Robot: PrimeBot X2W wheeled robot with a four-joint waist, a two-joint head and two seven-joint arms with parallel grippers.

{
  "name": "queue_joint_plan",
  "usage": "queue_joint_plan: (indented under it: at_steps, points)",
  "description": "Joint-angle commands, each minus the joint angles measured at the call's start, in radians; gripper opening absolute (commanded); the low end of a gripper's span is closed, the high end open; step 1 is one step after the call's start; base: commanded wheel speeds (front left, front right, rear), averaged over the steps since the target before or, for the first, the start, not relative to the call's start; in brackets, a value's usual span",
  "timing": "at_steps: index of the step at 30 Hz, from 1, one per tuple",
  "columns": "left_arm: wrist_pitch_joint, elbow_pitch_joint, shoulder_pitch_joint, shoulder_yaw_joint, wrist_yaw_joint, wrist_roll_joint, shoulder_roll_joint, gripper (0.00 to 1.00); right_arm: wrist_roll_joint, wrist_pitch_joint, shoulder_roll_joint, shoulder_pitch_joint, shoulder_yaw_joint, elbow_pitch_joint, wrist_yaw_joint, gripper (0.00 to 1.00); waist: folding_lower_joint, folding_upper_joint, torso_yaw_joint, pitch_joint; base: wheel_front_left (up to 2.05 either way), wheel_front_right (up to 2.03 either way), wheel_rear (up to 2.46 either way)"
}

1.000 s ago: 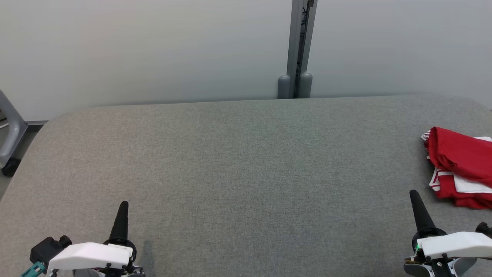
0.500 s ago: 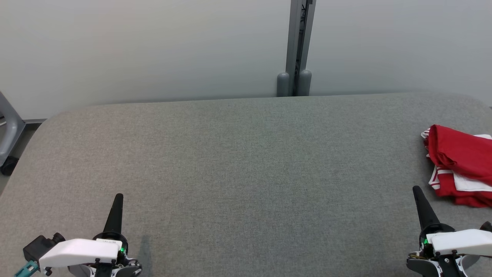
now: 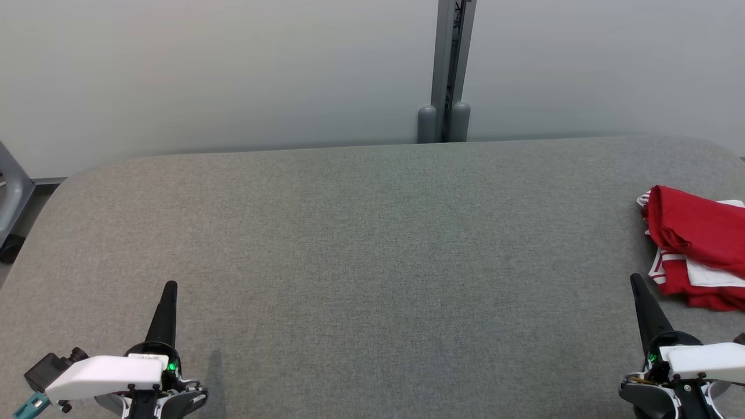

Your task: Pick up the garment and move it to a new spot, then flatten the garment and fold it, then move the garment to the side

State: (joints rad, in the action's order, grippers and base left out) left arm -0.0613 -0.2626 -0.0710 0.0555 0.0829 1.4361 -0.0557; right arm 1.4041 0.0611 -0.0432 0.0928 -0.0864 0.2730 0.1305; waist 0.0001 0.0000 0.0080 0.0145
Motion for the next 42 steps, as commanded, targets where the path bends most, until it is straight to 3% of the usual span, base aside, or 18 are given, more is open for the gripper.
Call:
queue_joint_plan:
  at_steps: [1, 27, 42]
  points:
    - [-0.008, 0.009, -0.026, 0.012, 0.011, 0.022, -0.004, 0.0, 0.027, 0.008, -0.009, 0.015, -0.006, -0.011, 0.0, 0.0, -0.0001, 0.0, -0.001, -0.001, 0.0, 0.0, 0.0]
    - [-0.056, 0.02, -0.047, 0.065, 0.053, 0.178, 0.005, 0.0, 0.214, 0.056, -0.011, 0.02, -0.03, -0.031, 0.0, 0.0, -0.0001, 0.0, -0.008, -0.017, 0.0, 0.0, 0.0]
    - [-0.057, 0.019, -0.045, 0.064, 0.052, 0.177, 0.005, 0.0, 0.21, 0.057, -0.011, 0.02, -0.03, -0.031, 0.0, 0.0, -0.0001, 0.0, -0.008, -0.018, 0.0, 0.0, 0.0]
